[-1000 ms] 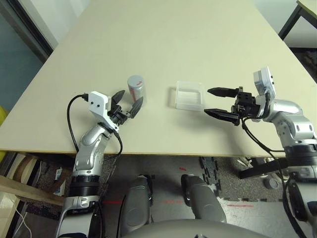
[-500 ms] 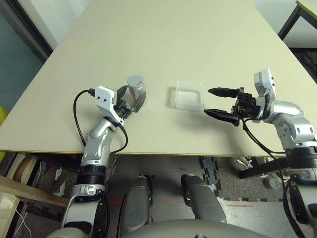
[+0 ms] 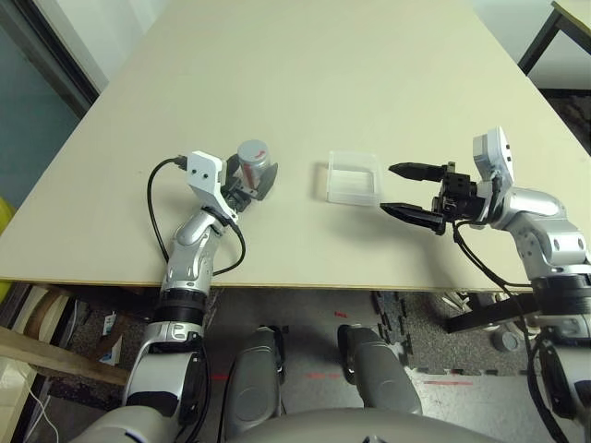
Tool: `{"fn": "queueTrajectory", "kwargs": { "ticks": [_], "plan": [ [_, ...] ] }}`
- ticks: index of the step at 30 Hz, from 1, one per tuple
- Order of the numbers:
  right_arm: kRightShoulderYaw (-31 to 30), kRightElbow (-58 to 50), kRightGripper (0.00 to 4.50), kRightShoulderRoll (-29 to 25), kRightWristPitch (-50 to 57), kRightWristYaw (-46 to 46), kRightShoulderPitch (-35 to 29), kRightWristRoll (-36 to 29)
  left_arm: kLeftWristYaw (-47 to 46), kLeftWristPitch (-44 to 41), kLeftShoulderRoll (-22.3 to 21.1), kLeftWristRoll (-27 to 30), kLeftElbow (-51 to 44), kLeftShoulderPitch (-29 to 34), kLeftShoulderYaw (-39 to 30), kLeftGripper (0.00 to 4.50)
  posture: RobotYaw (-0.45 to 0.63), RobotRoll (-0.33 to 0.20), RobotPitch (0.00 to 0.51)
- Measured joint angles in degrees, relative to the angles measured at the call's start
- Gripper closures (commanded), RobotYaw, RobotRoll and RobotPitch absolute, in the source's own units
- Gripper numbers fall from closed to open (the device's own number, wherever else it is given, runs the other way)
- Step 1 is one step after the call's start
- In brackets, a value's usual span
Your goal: Pour the medicine from the bottle into the box.
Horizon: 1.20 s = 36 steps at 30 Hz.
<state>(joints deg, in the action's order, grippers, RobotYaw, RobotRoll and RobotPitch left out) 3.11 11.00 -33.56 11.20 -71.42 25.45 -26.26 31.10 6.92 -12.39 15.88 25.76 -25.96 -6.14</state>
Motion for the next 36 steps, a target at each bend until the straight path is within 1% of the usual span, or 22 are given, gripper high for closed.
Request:
{"fn": "queueTrajectory", "kwargs": {
  "ticks": [15,19,33,36],
  "plan": [
    [0.00,-1.85,0.00,0.01,-0.10,1.53,-1.51,0.00,-0.26,2.64,1.30,-1.00,6.67,-3.79,0.31,0.02,-0.22,0.000,0.145],
    [0.00,-2.06,0.00,0.01,-0.10,1.74,-1.74,0.00,-0.33,3.69,2.34,-1.71,7.26,-4.91,0.60,0.02,-0.23,0.000,0.146],
    [0.01,-2.20,0.00,0.00,-0.11,2.12,-2.14,-0.01,-0.98,8.12,2.27,-4.27,12.62,-7.27,0.60,0.02,-0.22,0.000,0.150],
    [0.01,-2.21,0.00,0.00,-0.11,2.12,-2.17,-0.01,-0.96,8.42,2.24,-4.52,13.38,-7.32,0.59,0.62,-0.23,0.000,0.150]
  ]
}}
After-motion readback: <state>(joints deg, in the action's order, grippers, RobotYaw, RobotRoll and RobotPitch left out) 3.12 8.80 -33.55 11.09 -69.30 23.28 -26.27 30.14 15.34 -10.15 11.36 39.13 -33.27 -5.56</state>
